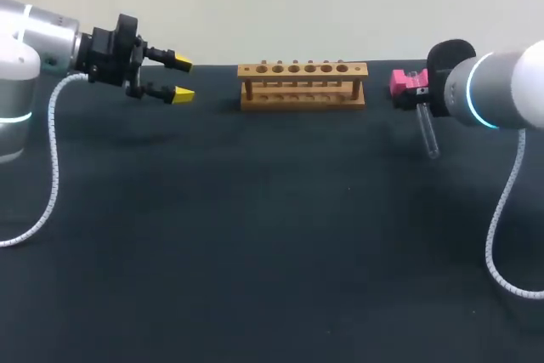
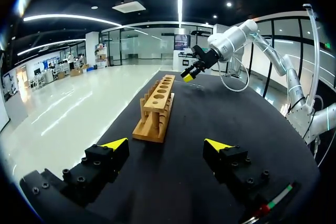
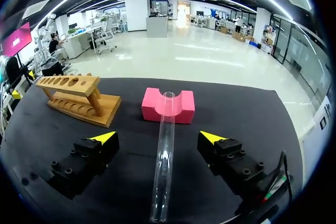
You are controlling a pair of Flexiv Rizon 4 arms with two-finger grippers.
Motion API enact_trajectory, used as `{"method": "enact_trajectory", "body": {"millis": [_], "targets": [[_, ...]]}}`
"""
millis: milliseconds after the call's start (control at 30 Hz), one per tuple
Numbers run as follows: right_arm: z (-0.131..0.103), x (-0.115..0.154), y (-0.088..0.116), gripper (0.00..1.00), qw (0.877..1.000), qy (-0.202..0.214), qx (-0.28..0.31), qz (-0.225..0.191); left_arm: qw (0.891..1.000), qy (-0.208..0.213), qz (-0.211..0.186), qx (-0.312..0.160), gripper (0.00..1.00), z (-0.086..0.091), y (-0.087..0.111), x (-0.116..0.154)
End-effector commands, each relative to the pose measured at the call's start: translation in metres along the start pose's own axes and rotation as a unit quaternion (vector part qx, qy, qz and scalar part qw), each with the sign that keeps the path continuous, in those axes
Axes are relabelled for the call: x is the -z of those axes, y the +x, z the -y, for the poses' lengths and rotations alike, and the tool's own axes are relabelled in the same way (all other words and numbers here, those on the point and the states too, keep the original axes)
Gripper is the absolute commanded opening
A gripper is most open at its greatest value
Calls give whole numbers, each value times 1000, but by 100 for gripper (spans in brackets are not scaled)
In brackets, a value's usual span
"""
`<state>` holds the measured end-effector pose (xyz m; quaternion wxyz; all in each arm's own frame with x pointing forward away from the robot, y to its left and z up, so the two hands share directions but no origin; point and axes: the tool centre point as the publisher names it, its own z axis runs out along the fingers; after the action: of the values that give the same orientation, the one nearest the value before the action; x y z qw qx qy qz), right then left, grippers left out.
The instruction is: Grasp the test tube, adjust it, and insert it.
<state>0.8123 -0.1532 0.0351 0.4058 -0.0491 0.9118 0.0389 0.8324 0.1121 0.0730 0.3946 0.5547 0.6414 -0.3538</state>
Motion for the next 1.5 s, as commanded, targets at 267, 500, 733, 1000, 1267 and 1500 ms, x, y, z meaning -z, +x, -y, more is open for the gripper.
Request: {"method": "enact_trajectory", "body": {"millis": [267,500,733,1000,1267,1500], "targets": [[5,-5,15,100,909,1,-10,416,1000,0,1,-1,100,-1,1,0],[3,-10,19,100,911,0,-14,412,1000,0,1,-1,100,-1,1,0],[3,-13,17,100,918,-4,-9,396,1000,0,1,-1,100,-1,1,0],[2,-16,21,100,925,-11,-14,379,1000,0,1,-1,100,-1,1,0],[6,-19,26,100,925,-10,-23,379,1000,0,1,-1,100,-1,1,0],[13,-22,29,100,923,-6,-31,384,1000,0,1,-1,100,-1,1,0]]}}
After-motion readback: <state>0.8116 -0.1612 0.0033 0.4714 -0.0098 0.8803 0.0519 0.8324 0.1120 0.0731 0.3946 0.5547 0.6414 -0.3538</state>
